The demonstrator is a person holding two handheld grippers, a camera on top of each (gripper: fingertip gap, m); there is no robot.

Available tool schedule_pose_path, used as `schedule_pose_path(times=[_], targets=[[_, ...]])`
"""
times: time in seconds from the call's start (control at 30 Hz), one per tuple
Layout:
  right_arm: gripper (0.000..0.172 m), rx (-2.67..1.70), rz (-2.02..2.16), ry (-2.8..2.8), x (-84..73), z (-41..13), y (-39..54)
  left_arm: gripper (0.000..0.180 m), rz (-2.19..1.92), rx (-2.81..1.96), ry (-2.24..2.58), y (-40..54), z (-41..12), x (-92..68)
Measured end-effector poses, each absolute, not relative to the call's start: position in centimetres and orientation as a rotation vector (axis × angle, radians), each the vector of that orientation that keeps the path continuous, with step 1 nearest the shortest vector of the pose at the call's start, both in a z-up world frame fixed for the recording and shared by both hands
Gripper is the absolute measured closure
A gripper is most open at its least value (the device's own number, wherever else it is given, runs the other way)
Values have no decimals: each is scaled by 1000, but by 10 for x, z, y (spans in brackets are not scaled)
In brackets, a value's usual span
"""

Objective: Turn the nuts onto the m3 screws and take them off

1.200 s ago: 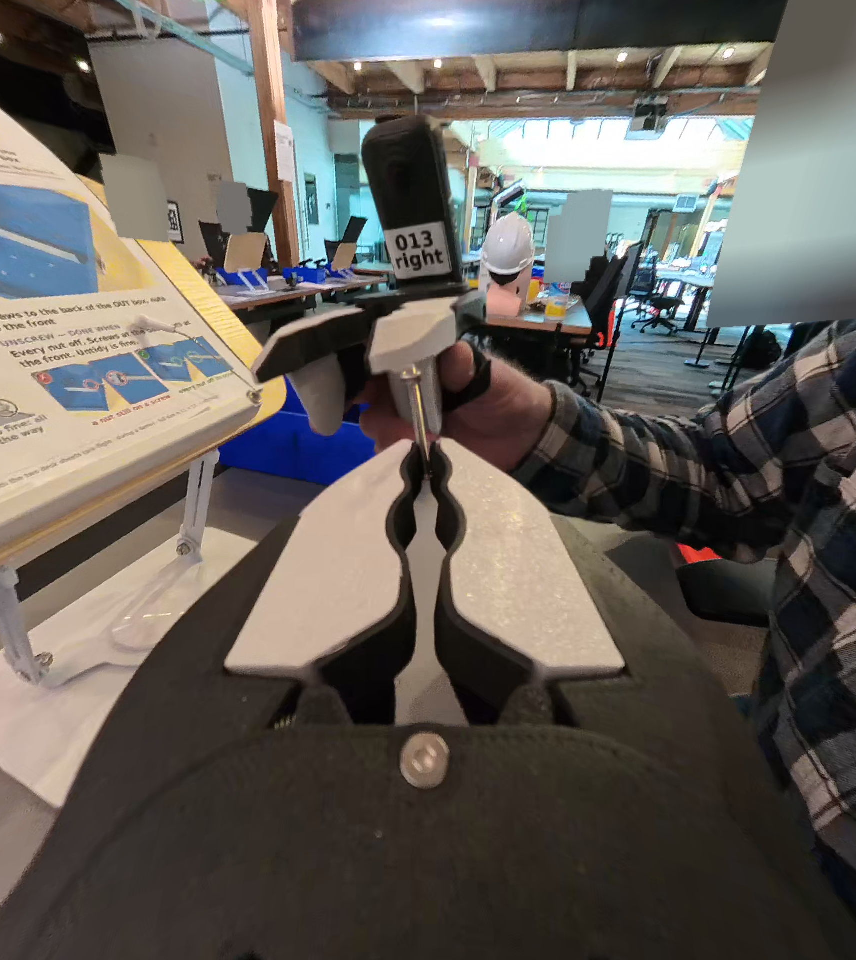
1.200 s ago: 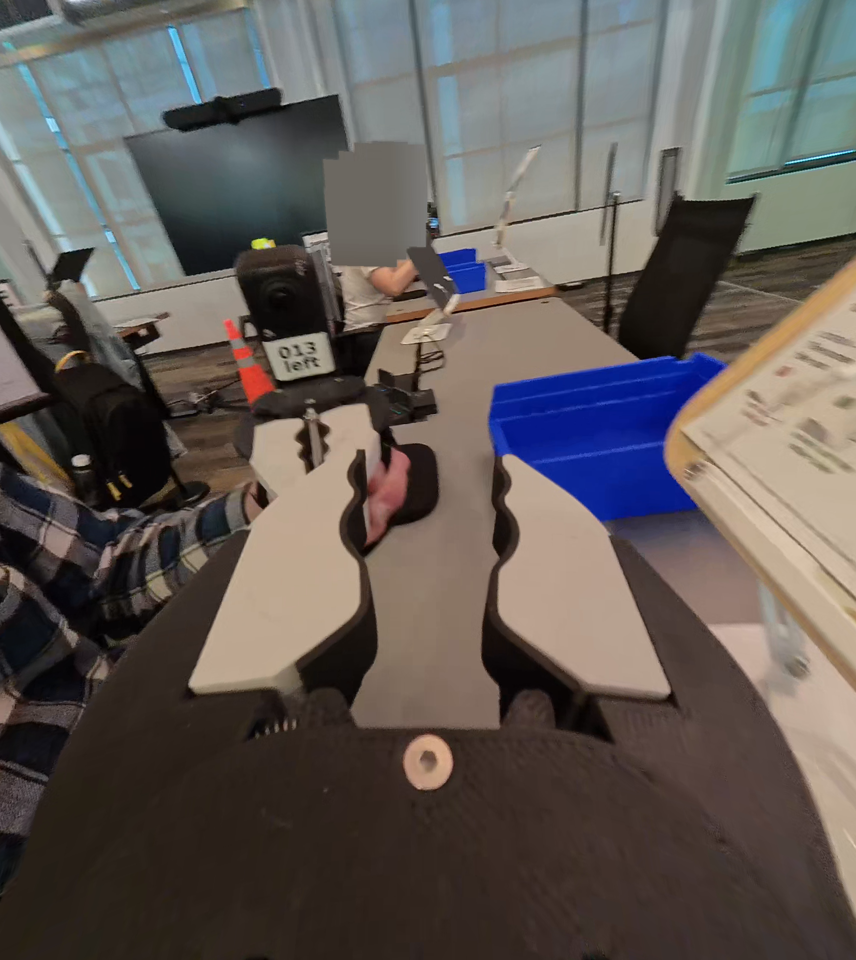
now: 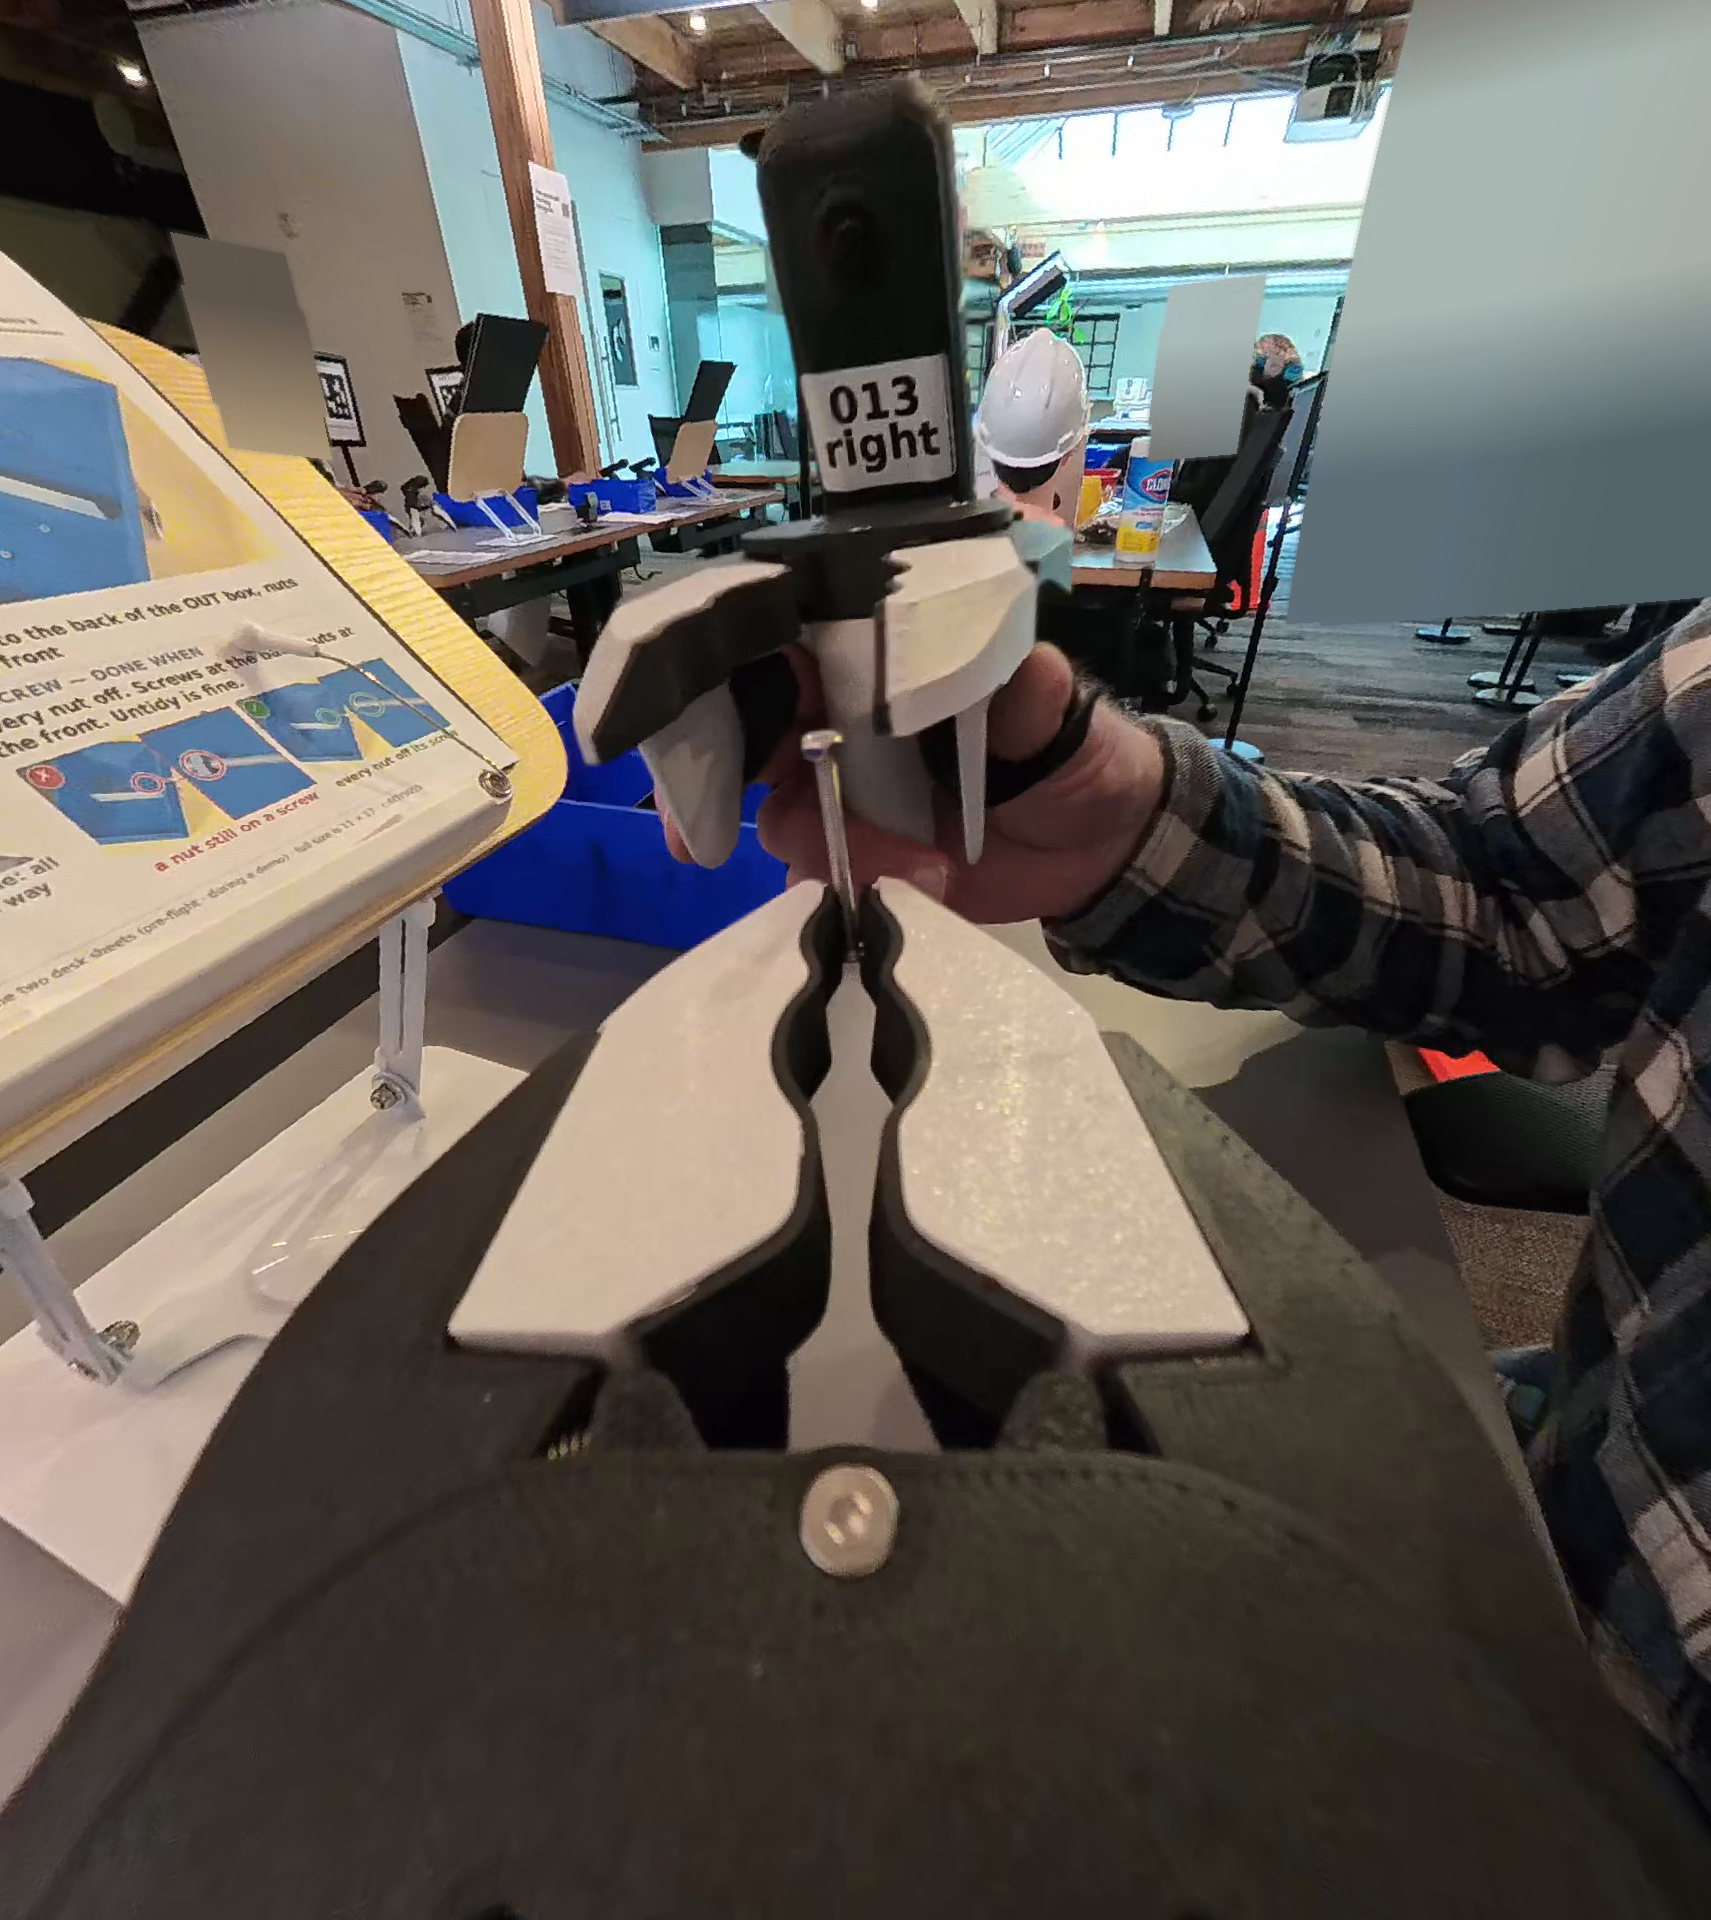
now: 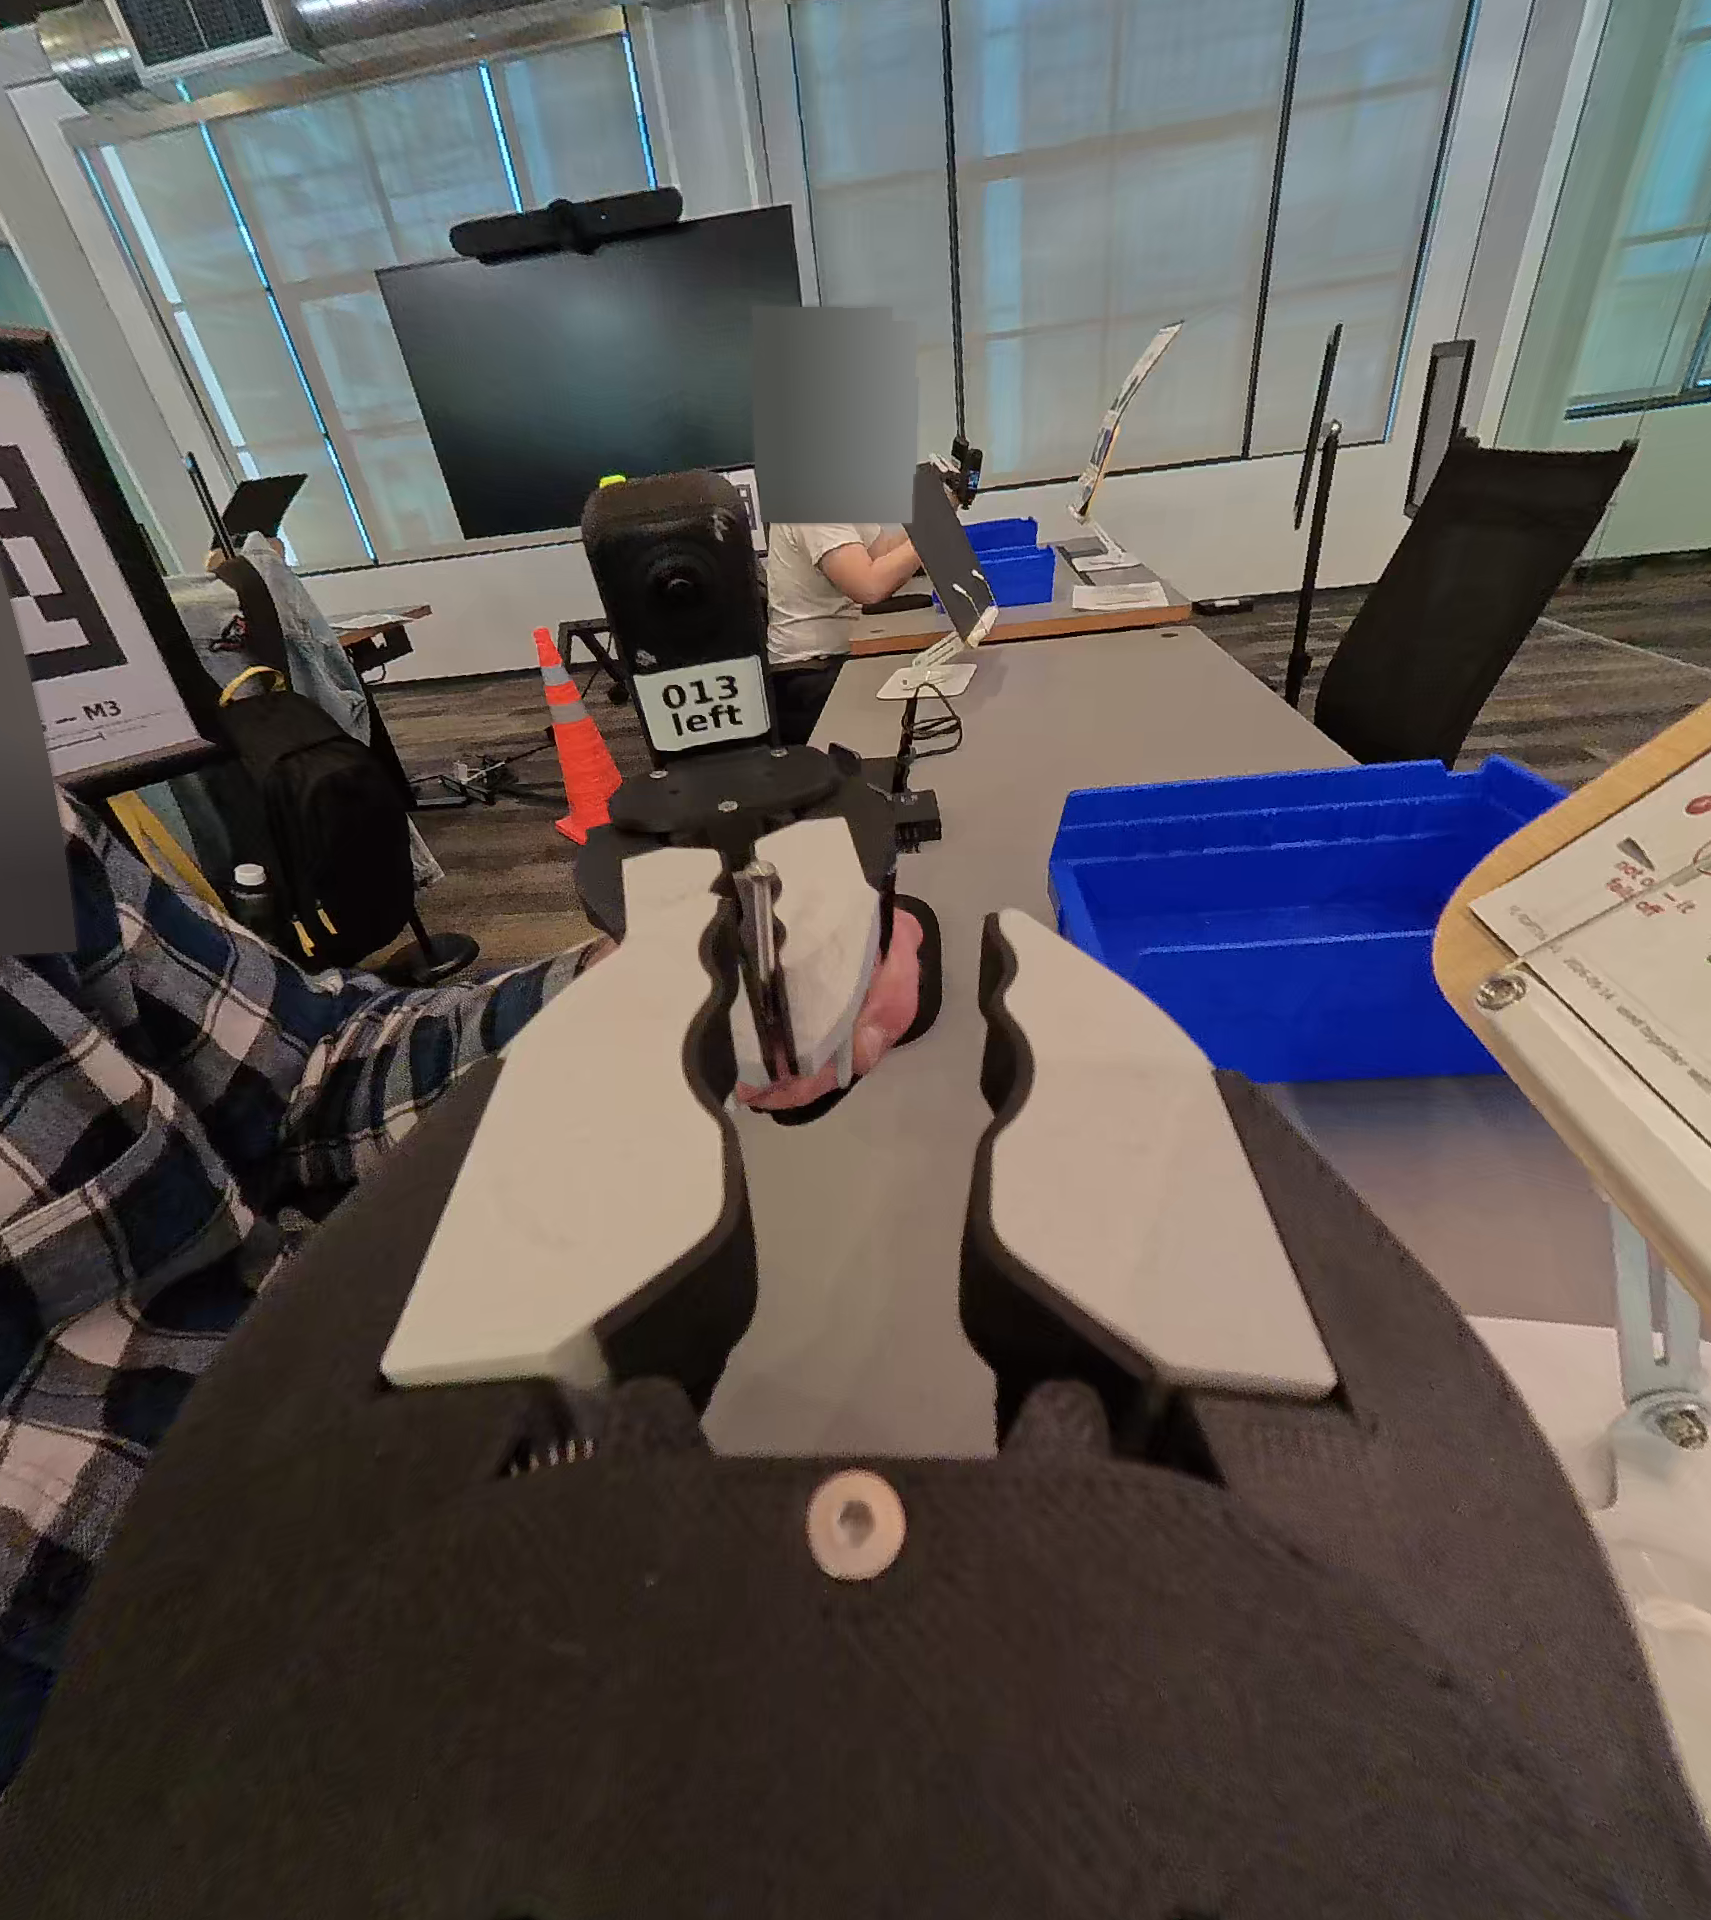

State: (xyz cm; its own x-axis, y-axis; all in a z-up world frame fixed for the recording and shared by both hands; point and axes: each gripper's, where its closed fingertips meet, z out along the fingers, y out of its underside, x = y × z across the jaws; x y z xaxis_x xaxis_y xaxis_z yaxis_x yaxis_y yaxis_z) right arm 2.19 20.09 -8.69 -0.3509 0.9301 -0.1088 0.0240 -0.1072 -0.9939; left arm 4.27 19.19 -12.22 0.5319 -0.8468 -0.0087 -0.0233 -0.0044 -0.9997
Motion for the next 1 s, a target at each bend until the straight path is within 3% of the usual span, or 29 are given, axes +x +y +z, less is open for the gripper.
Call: schedule_pose_path(times=[1.0], targets=[[133,-1090,1571,-1450,19,-85,196,177,-764,-1450,827,194,-124,52]])
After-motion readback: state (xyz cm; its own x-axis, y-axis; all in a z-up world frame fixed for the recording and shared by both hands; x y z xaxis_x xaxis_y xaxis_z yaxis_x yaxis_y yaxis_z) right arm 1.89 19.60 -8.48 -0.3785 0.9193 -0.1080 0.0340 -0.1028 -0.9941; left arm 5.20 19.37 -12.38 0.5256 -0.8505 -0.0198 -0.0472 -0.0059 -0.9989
